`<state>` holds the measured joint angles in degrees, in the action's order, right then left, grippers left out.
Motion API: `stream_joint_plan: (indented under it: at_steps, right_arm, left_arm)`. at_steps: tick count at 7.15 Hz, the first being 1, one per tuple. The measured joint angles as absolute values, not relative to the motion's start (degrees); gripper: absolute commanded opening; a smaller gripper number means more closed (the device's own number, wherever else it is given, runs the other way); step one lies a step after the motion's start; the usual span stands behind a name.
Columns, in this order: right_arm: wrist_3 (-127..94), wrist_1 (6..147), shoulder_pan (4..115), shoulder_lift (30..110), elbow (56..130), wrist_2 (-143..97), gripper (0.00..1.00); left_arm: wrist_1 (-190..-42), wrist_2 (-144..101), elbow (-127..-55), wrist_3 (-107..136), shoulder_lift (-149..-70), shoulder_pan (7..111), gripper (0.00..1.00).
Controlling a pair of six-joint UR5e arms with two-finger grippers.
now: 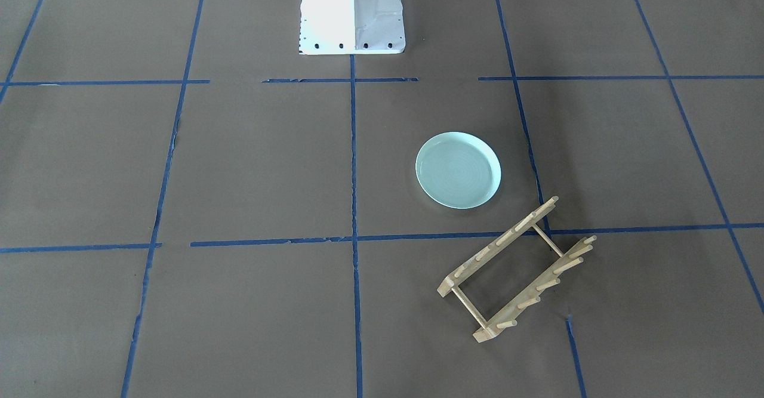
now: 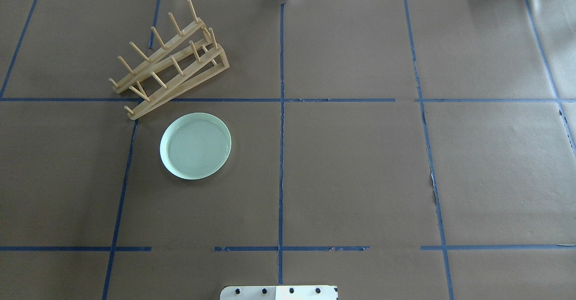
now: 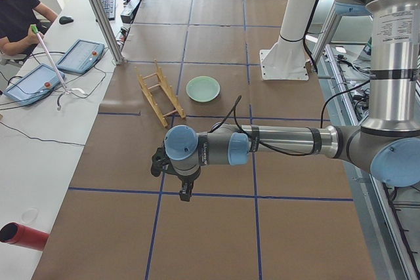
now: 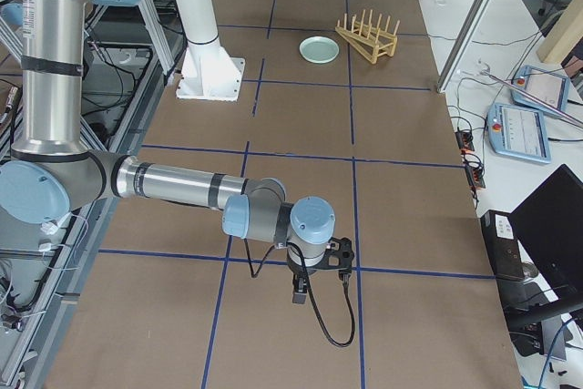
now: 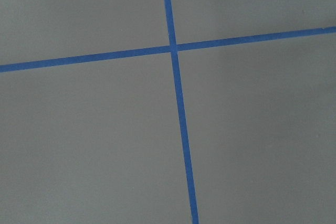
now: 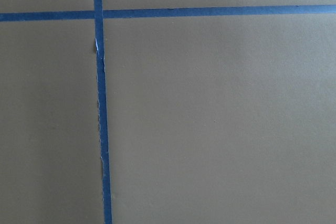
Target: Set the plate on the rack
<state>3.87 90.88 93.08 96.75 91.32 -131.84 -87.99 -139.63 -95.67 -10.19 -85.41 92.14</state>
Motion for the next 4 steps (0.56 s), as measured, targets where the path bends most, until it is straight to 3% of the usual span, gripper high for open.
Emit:
stream_joint_plan:
  at_steps: [4]
  right_arm:
    - [3.87,90.88,93.08,96.71,91.32,-131.84,1.0]
  left_arm:
    - [-93.09,-140.44,-95.92,-9.4,-84.6,92.16,1.0]
